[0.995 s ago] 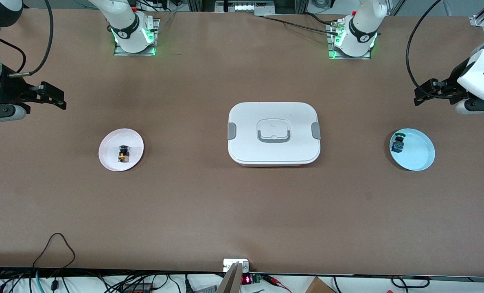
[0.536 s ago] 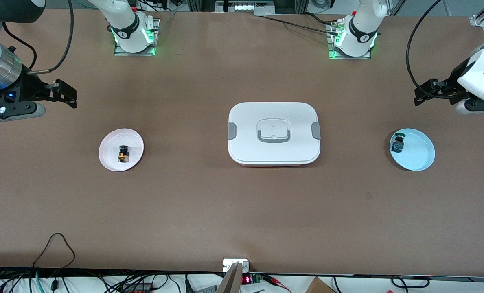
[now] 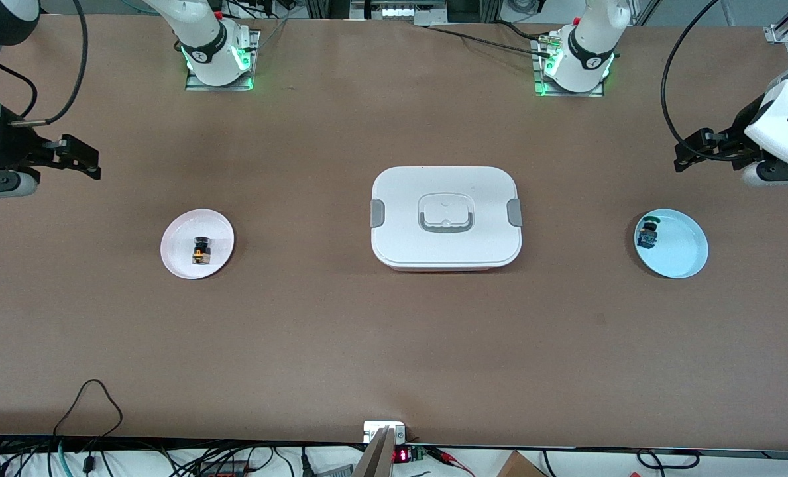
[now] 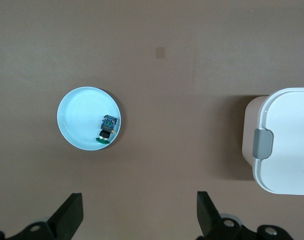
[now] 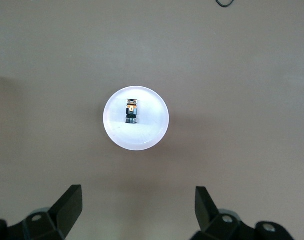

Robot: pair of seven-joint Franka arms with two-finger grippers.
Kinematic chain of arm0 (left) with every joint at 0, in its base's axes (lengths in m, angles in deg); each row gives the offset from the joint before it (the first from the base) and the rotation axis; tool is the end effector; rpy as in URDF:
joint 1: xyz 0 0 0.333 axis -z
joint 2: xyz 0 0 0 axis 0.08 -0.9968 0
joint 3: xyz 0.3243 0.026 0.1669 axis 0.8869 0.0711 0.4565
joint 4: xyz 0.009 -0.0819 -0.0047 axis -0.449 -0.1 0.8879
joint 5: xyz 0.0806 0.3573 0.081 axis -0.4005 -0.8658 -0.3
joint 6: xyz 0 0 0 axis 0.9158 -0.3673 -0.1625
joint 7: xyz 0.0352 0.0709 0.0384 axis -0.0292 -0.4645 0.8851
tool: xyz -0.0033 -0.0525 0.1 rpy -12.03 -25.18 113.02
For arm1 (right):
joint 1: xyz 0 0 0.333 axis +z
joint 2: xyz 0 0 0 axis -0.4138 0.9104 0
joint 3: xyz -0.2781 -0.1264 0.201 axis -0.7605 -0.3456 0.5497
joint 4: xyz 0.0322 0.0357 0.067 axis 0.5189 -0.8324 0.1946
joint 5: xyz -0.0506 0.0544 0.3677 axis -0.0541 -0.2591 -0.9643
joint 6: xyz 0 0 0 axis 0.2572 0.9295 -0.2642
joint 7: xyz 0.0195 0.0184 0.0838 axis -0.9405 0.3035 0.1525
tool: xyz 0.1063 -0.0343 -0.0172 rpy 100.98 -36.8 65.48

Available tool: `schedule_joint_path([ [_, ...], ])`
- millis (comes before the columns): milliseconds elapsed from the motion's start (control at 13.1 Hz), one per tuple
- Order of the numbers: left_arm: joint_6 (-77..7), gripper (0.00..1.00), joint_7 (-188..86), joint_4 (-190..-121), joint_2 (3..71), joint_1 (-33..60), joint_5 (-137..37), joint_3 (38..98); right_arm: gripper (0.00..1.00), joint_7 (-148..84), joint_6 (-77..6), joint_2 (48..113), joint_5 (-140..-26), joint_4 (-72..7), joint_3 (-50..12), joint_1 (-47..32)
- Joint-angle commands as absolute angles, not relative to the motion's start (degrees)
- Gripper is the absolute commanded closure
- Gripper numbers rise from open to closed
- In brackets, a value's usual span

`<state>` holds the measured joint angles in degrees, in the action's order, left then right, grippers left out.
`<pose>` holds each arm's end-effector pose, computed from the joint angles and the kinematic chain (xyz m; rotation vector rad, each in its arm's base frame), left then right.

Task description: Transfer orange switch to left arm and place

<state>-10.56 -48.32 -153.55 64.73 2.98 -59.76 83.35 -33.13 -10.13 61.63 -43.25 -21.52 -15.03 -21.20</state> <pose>0.5237 -0.0113 0.6319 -3.1175 -0.0684 0.0871 0.5657 0.0114 0.6366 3.0831 0.1566 -0.0798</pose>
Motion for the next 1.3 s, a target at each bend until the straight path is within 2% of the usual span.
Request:
schedule_joint_path([
  [0, -9.49, 0.00, -48.14, -151.83, 63.98, 2.65, -60.07, 83.18, 0.00, -33.32, -10.33, 62.19, -44.82, -20.99, -14.87, -23.38],
  [459, -9.49, 0.00, -48.14, -151.83, 63.98, 2.65, -60.07, 83.18, 0.00, -31.49, -9.90, 63.41, -46.06, -21.42, -14.35, -23.04],
  [919, -9.49, 0.00, -48.14, -151.83, 63.98, 2.65, -60.07, 83.18, 0.00, -0.07, -8.66, 65.43, -46.06, -22.83, -14.17, -22.25],
  [1072, -9.49, 0.00, -48.14, -151.83, 63.98, 2.65, -60.07, 83.18, 0.00, 8.57, -12.24, 66.67, -45.45, -25.63, -14.17, -21.81],
  [1225, -9.49, 0.00, -48.14, -151.83, 63.98, 2.65, -60.07, 83.18, 0.00, 16.30, -18.65, 66.50, -44.83, -31.68, -14.17, -20.58],
])
